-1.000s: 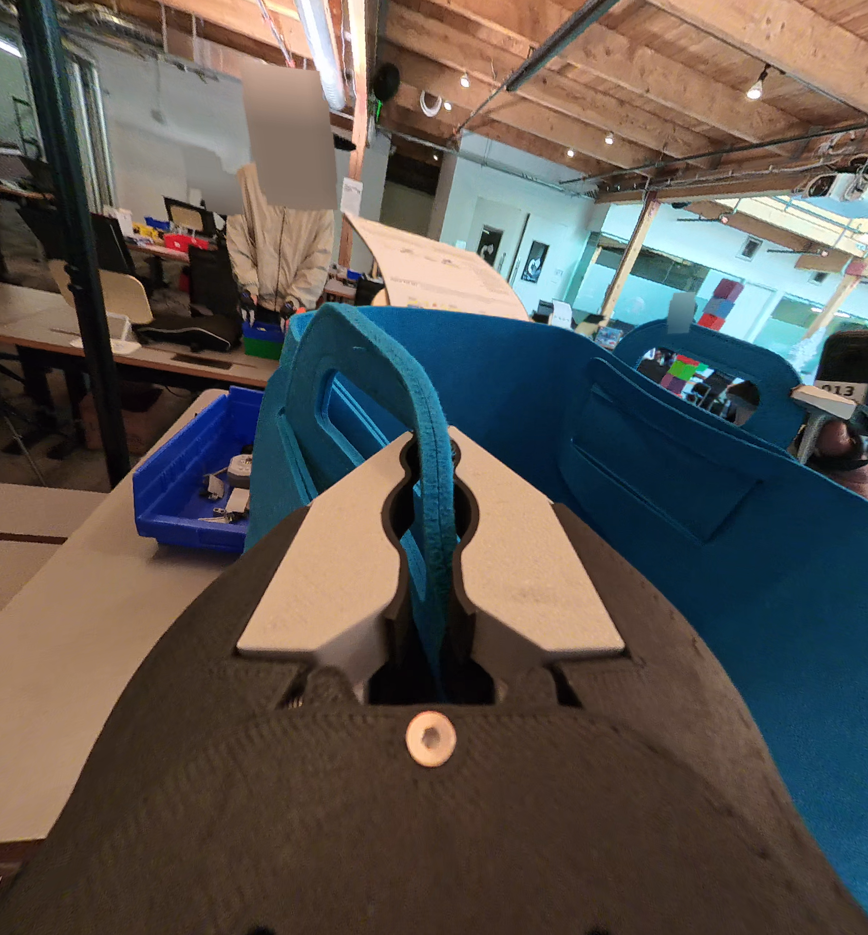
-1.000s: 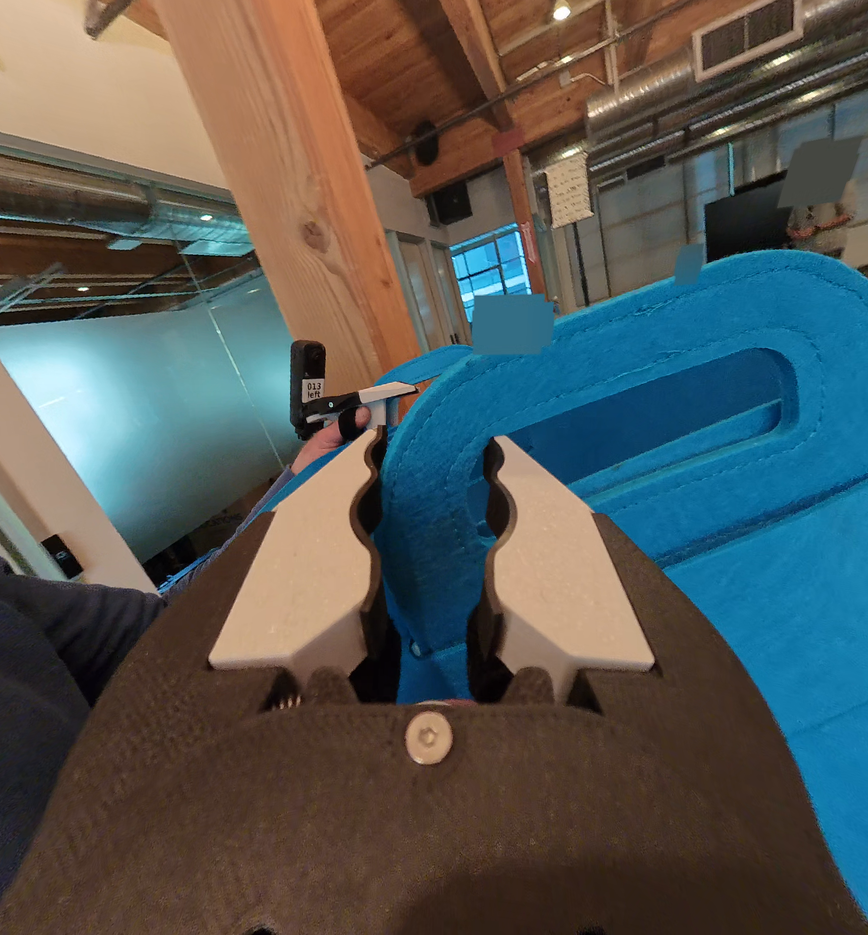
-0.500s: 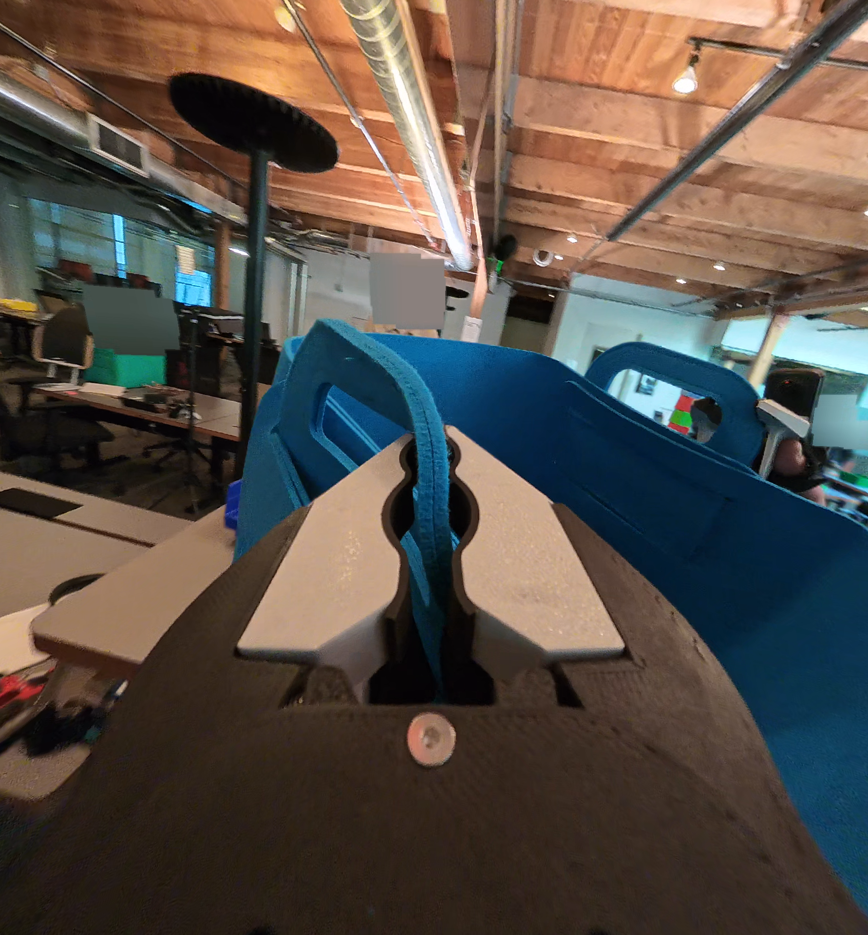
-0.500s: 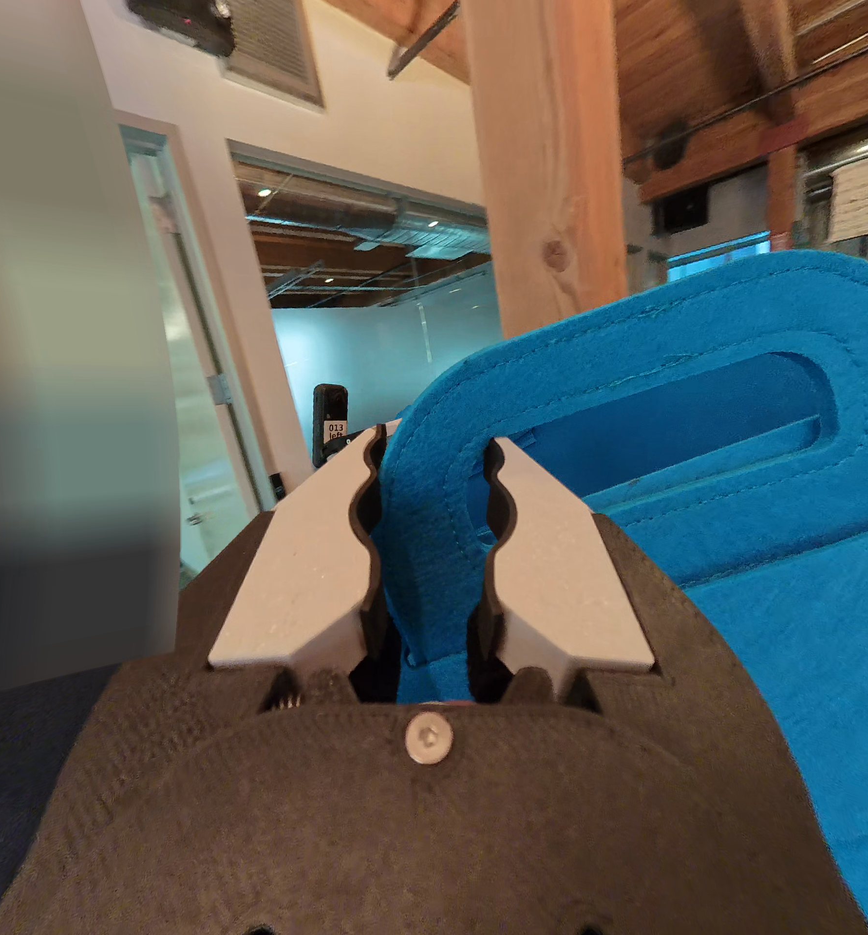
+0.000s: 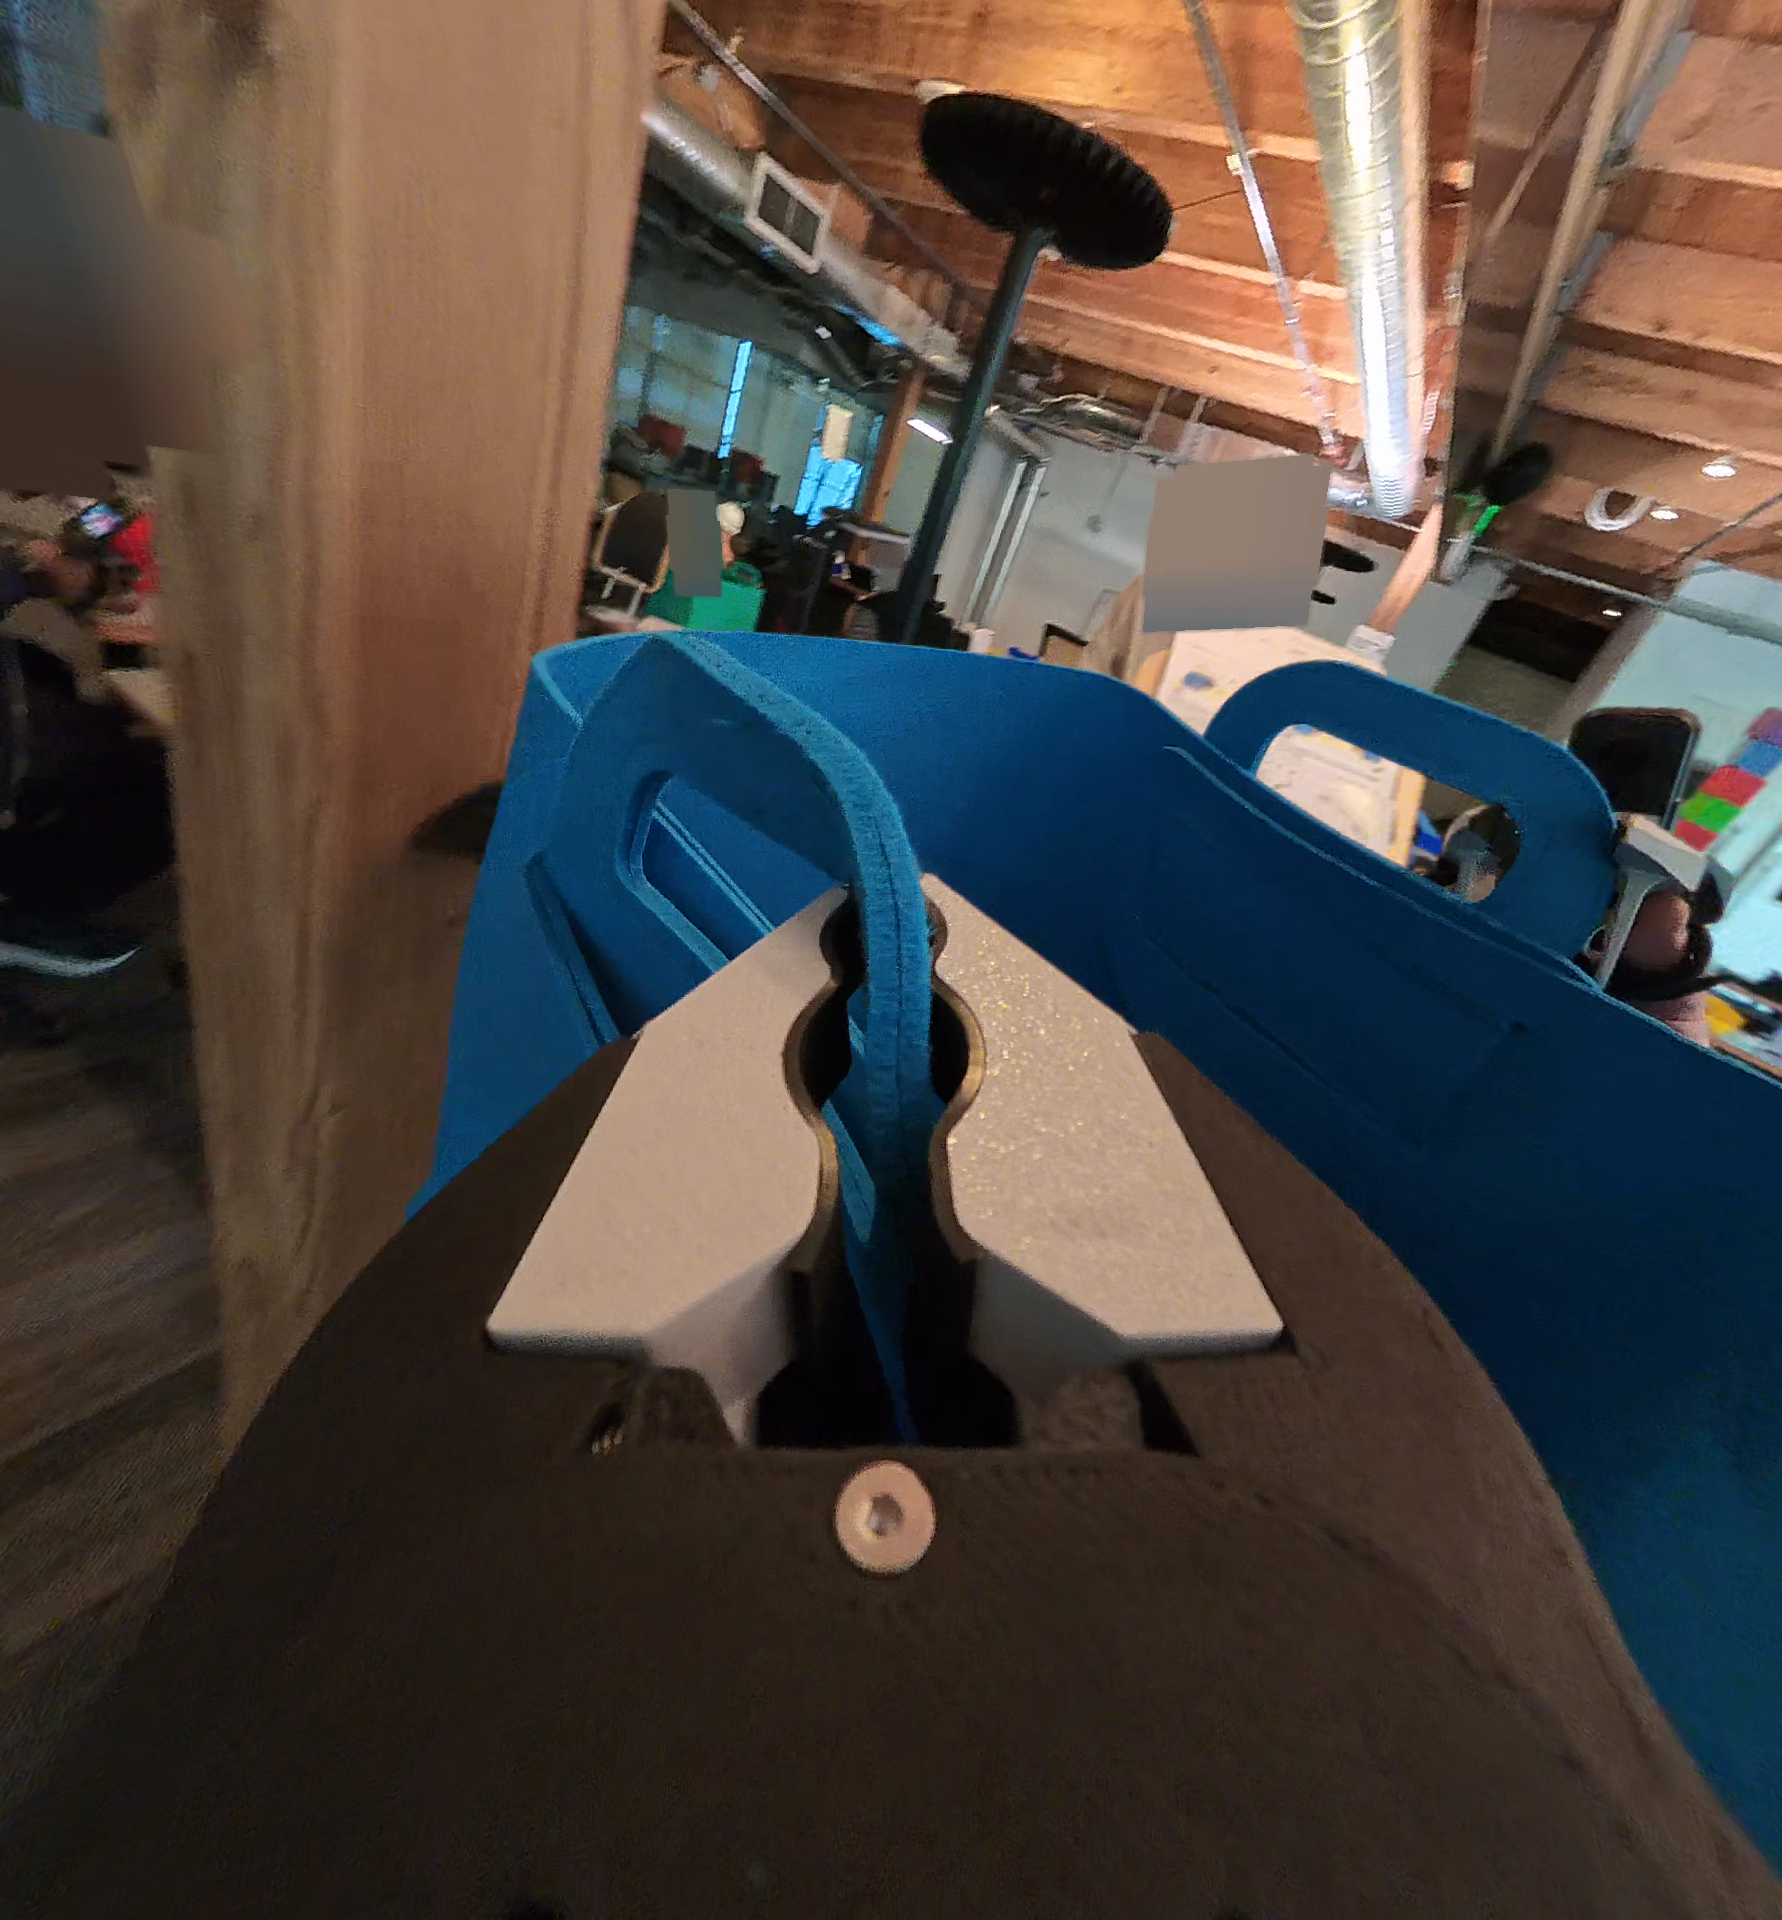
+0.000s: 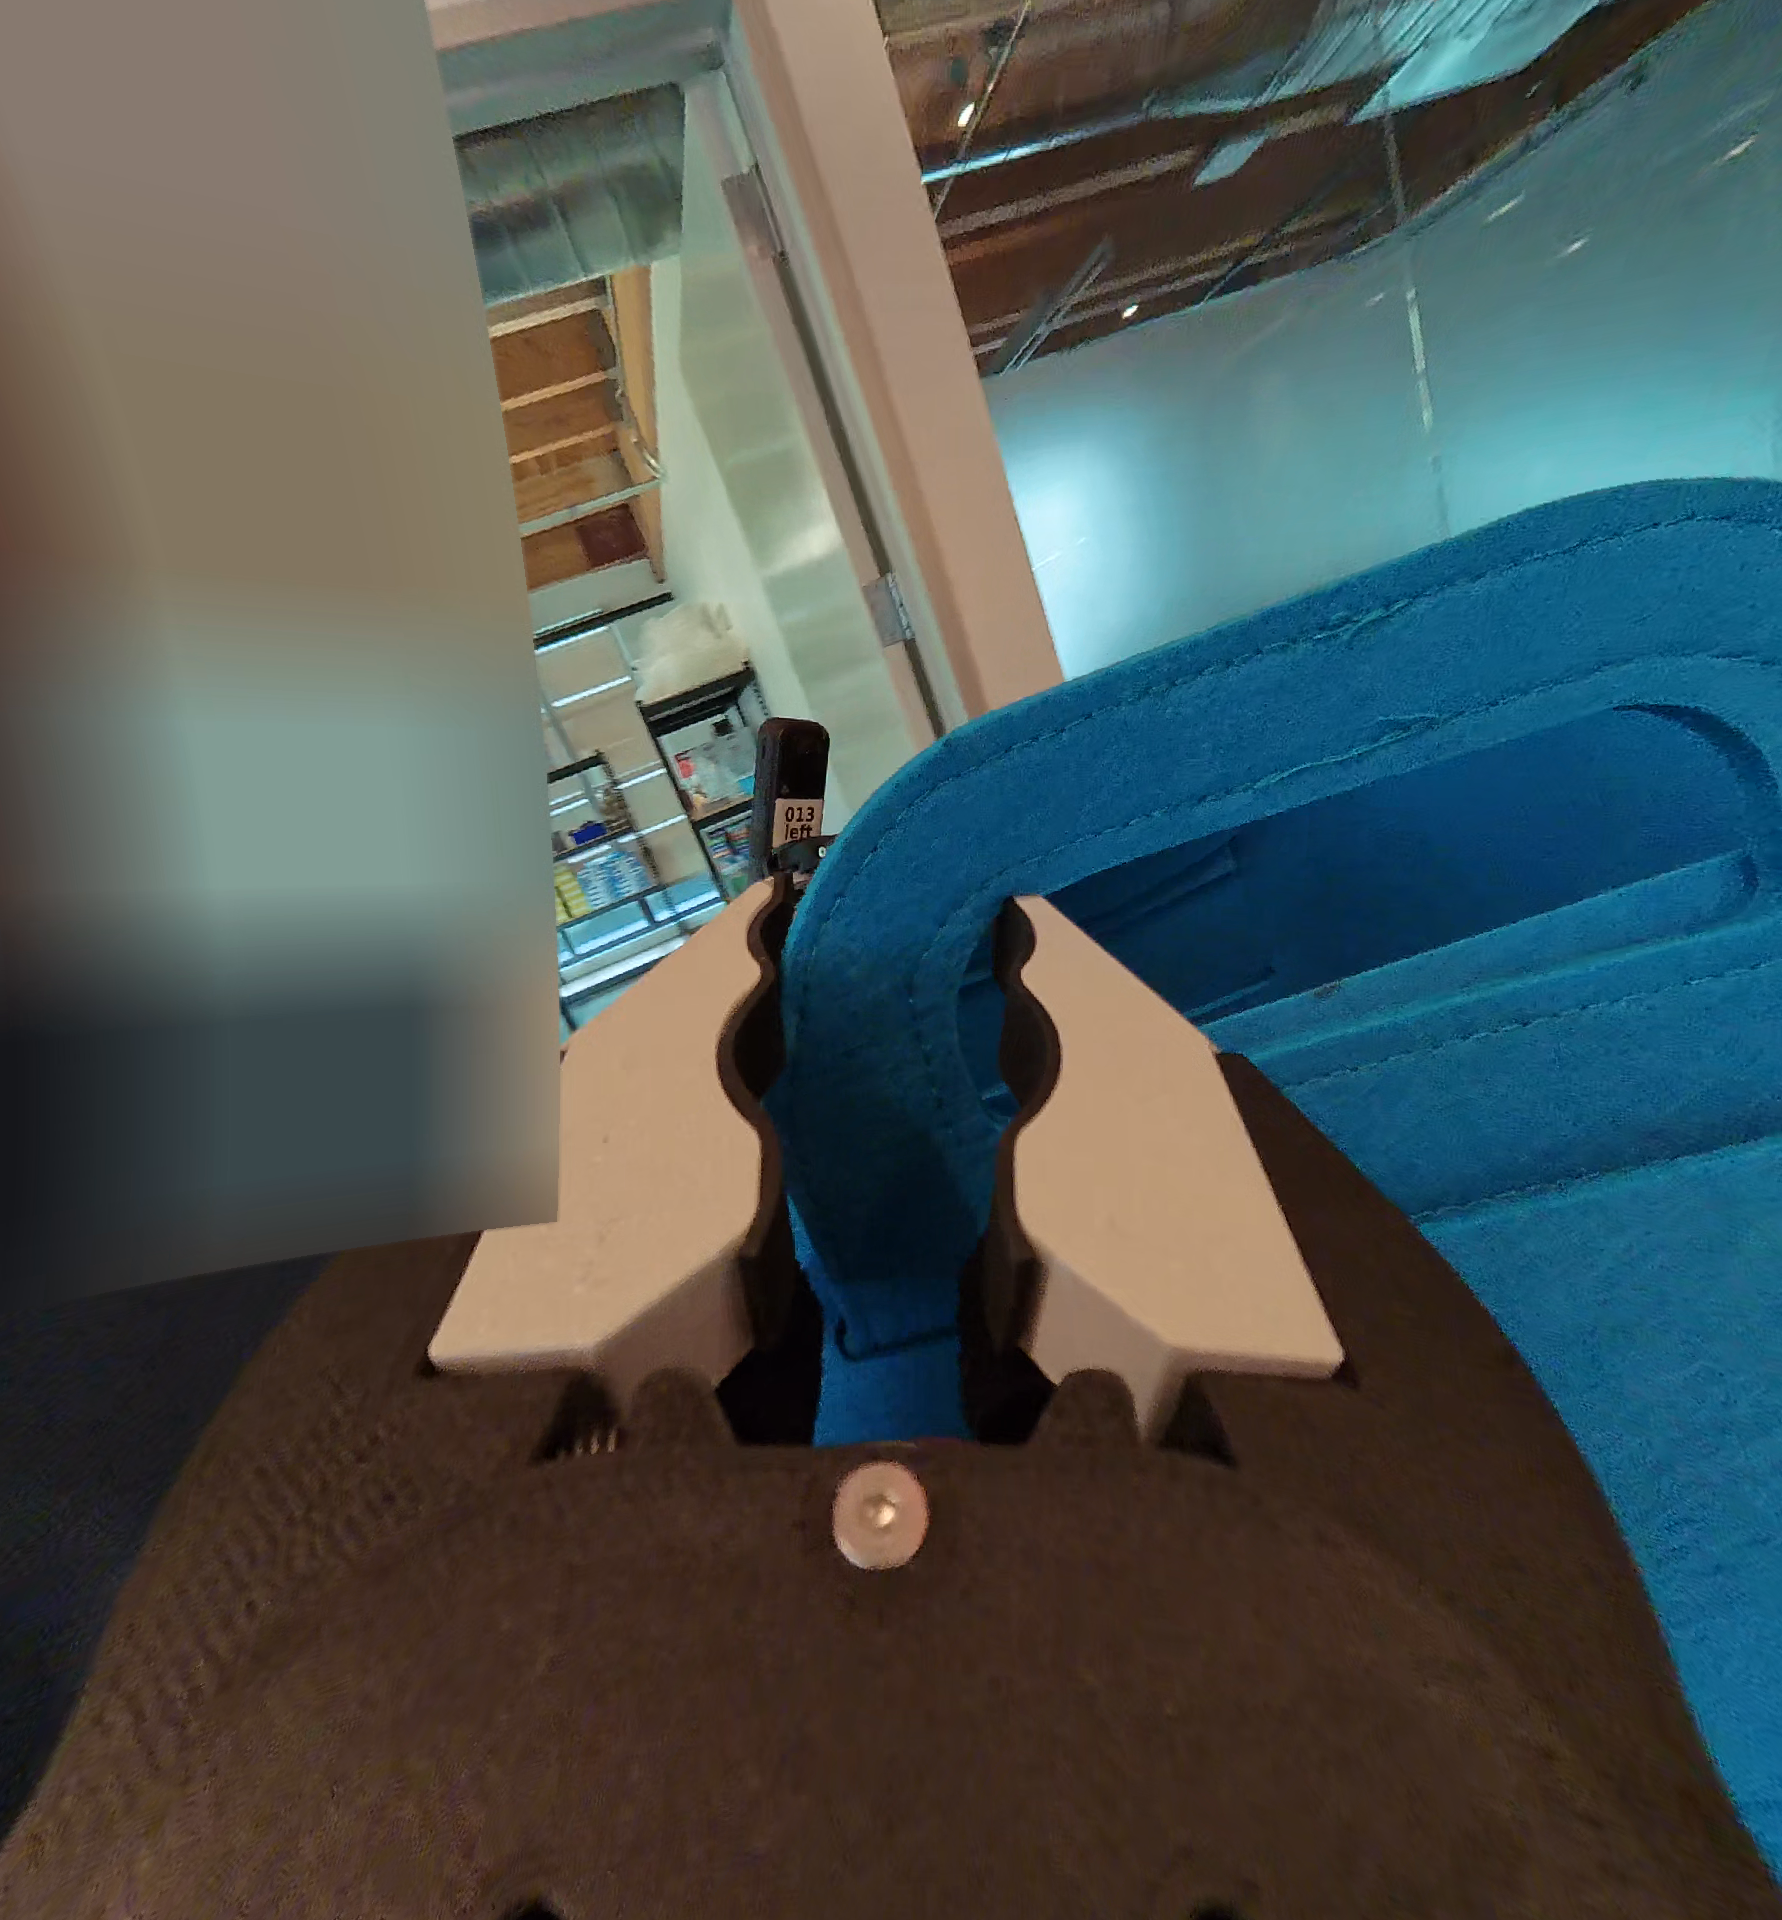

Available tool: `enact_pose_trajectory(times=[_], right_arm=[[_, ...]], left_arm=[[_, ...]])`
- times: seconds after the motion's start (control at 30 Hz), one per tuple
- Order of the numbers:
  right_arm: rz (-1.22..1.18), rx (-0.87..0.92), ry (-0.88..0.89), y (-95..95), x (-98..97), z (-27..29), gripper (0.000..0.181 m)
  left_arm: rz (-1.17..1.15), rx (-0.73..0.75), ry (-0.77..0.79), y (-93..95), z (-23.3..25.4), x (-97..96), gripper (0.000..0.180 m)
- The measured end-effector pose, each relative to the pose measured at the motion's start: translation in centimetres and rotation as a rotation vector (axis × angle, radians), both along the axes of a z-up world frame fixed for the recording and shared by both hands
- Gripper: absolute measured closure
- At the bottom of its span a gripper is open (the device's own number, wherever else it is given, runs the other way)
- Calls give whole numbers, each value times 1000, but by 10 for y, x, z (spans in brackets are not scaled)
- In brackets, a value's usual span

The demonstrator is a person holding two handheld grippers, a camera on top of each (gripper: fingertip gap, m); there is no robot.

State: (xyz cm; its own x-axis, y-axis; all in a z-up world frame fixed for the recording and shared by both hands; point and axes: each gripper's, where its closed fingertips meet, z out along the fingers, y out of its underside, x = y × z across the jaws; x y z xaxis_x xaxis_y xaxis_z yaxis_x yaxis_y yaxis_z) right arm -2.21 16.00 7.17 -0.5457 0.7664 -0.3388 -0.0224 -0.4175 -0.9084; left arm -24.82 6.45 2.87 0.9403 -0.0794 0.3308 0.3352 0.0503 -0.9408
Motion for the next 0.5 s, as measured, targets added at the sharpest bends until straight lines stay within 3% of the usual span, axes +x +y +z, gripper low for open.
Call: enact_pose_trajectory(times=[0.3,0.5], right_arm=[[268,-163,-169,-104,-103,-147,147],[360,-273,-299,-185,-130,-281,150]], left_arm=[[291,-113,-122,-171,-148,-71,178],[290,-208,-202,-240,-265,-102,178]])
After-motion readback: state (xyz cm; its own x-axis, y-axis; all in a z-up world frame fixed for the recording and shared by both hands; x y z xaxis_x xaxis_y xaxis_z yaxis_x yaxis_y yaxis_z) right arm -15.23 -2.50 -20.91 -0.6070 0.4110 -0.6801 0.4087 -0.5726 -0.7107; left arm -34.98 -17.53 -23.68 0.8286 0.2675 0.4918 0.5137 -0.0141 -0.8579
